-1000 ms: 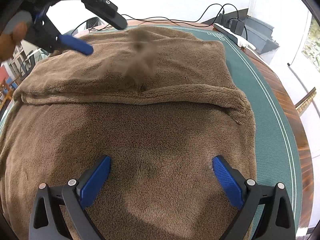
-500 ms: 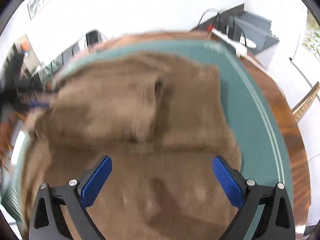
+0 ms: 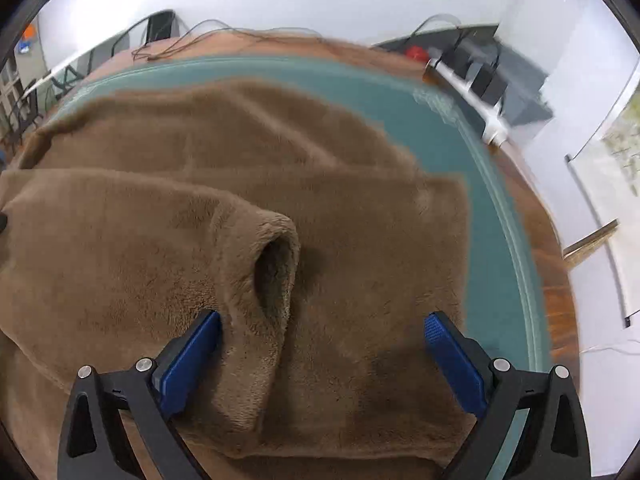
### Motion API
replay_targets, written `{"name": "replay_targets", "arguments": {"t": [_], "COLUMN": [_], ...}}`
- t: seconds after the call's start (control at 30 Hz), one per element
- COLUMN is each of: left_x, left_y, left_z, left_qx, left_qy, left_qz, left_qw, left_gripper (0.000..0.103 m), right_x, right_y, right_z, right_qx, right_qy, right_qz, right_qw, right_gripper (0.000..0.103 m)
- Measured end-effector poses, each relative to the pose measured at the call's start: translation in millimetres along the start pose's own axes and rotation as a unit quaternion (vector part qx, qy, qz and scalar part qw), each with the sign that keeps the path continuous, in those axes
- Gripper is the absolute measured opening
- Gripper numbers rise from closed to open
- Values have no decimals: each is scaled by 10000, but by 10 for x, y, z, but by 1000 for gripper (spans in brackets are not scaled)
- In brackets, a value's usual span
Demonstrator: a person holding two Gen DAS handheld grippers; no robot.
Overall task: Fold clothes
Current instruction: 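Smooth the folded sleeves flat on the fleece with both tools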
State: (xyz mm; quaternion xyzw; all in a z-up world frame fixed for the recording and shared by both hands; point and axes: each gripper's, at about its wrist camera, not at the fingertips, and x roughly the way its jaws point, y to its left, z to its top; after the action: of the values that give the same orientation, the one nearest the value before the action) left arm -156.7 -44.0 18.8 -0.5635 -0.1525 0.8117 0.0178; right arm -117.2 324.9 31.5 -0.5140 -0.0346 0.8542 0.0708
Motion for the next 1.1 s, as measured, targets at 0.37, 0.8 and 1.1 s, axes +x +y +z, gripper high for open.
{"name": "replay_targets", "arguments": {"t": [0.37, 0.8, 1.1], "left_x": [-458, -352, -526], "left_y": [7, -195, -231], "left_z": [-255, -1209, -1432], "left_qx": [249, 1089, 1162], "left_qy": [65, 486, 273], "left_qz": [-47, 445, 826], "left_qw": [9997, 9919, 9894], "left_gripper": [79, 79, 81], "right_x": [-474, -582, -589], "right_y": [50, 272, 189], "right_z": [-56, -1168, -1255], "right_qx": [-144, -788, -713], "right_qy": [-255, 417, 446], "right_qz": [141, 912, 943], "right_qw": [9995, 9918, 9920], "right_gripper": [102, 102, 102]}}
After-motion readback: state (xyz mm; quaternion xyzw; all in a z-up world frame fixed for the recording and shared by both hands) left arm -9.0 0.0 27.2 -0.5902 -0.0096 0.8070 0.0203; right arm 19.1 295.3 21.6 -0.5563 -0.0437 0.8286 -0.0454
